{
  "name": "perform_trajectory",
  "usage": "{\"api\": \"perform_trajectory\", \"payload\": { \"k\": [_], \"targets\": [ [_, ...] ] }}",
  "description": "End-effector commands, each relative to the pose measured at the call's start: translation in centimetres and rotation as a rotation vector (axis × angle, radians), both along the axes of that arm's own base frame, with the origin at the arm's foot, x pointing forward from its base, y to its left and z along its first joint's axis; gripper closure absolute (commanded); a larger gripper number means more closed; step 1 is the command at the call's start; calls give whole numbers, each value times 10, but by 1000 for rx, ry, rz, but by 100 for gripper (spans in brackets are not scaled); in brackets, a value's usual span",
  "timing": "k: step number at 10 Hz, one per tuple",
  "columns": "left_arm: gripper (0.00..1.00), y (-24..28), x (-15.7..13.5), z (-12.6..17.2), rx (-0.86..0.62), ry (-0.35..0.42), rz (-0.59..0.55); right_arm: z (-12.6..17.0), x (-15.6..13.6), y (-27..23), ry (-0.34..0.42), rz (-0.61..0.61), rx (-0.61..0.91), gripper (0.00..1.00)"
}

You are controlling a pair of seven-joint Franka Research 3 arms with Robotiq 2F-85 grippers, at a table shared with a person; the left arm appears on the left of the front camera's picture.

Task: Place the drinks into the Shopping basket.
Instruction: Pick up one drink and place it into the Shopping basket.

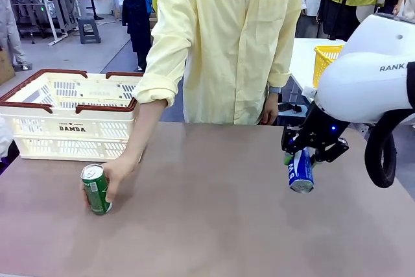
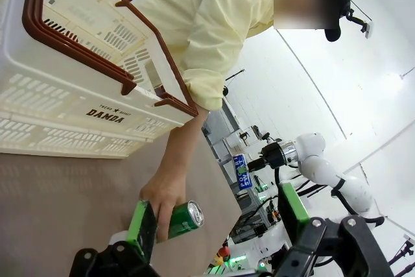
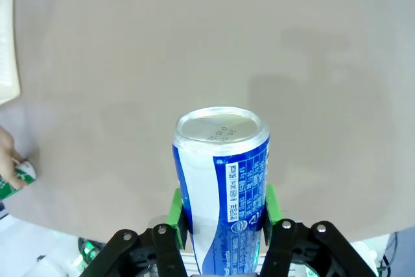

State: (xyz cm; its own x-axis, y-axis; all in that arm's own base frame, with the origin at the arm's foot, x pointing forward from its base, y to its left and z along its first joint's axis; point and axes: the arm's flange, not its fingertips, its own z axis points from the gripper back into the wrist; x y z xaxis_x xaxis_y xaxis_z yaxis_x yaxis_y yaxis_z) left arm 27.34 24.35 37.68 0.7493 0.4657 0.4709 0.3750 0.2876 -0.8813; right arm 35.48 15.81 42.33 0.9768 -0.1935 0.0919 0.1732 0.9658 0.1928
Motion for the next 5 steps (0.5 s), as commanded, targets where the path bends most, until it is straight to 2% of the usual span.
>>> {"api": "perform_trajectory", "payload": {
  "k": [1,3,4,5],
  "targets": [
    [0,0,-3,2,-10,-16,-7,1,-4,9,-4,28,1,100],
    [0,0,-3,2,-10,-16,-7,-2,7,34,-49,58,-57,100],
    [0,0,-3,2,-10,-16,-7,-1,9,42,-39,64,-70,100],
    [0,0,-3,2,-10,-16,-7,1,14,60,-41,139,-28,100]
  ]
}}
